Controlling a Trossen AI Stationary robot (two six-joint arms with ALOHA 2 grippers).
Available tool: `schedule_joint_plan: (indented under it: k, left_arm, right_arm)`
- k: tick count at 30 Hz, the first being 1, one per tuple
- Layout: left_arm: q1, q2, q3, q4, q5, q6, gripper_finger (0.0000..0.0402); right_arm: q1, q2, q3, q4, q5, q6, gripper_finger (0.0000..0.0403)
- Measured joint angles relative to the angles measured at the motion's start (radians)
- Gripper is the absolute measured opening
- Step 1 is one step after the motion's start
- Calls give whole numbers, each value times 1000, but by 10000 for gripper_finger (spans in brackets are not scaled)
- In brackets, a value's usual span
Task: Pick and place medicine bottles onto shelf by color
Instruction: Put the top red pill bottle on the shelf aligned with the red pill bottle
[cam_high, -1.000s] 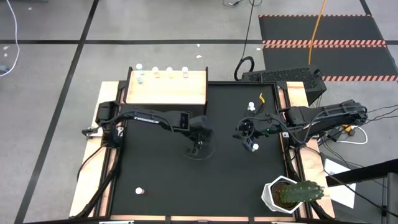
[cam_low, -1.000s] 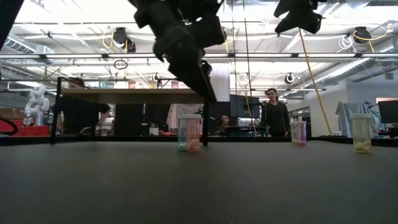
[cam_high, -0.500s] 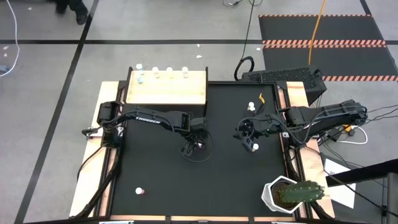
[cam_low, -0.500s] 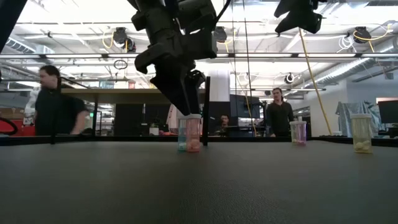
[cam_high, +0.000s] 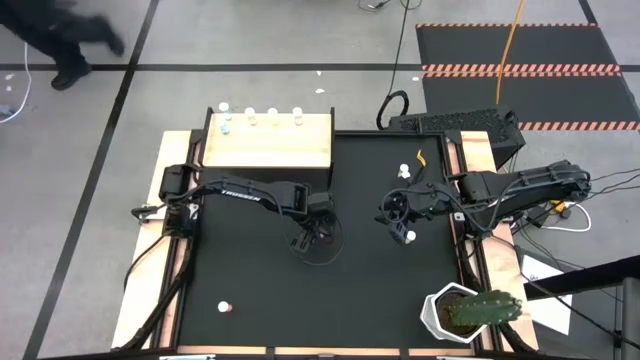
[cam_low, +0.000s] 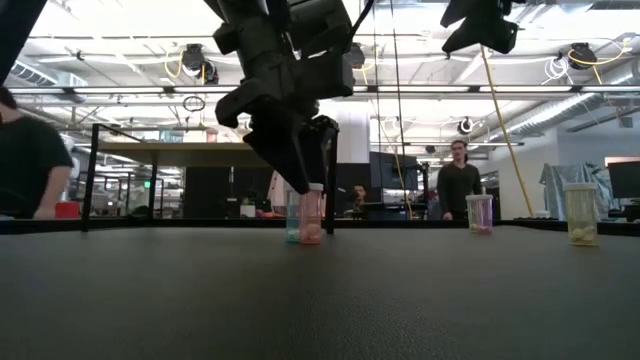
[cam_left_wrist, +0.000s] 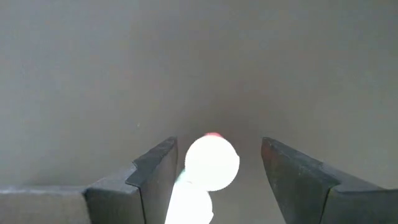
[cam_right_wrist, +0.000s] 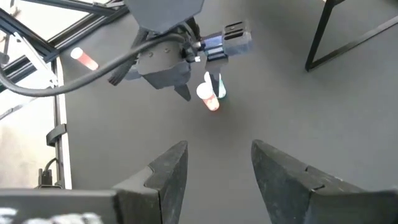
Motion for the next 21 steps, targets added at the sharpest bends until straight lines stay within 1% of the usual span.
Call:
schedule_joint_plan:
  k: [2, 4, 10, 13, 17, 21]
  left_arm:
    - [0, 0, 0, -3, 0, 13, 227]
    - [1, 0, 0, -1, 0, 24, 213]
    - [-1, 0, 0, -1, 0, 71, 147]
    - [-1, 0, 0, -2, 0, 73, 124]
    - [-1, 0, 0, -1, -12, 85, 117]
    - [-3, 0, 0, -1, -42, 74, 127]
  right_arm:
    - [0, 0, 0, 1, 0, 0, 171]
    - [0, 0, 0, 1, 0, 0, 171]
    - [0, 0, 0, 1, -1, 1, 171]
    - [0, 0, 0, 1, -1, 1, 171]
    - [0, 0, 0, 1, -1, 1, 171]
    - [0, 0, 0, 1, -1, 0, 171]
